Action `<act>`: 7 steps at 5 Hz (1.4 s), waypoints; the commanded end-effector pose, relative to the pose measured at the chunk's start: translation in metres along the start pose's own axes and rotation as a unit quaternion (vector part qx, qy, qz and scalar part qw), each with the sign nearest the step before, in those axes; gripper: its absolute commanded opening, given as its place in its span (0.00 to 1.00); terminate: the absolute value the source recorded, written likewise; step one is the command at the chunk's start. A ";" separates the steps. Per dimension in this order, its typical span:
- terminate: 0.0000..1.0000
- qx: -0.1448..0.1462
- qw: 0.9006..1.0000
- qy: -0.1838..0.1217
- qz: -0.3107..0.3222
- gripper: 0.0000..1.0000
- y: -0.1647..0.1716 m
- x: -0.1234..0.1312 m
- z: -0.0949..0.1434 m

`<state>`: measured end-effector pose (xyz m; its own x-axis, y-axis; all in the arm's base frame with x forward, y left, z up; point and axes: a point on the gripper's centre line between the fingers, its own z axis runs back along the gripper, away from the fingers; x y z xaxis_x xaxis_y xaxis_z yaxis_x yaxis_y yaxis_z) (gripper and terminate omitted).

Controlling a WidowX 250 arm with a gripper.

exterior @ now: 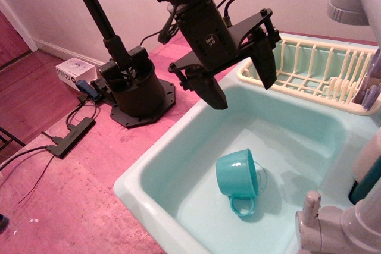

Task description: Flip cup upright

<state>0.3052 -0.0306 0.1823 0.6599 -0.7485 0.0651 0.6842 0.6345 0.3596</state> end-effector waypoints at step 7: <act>0.00 -0.091 0.991 -0.032 -0.091 1.00 -0.030 0.042 -0.060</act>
<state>0.3191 -0.0734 0.1103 0.5183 -0.8536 0.0512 0.8433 0.5202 0.1355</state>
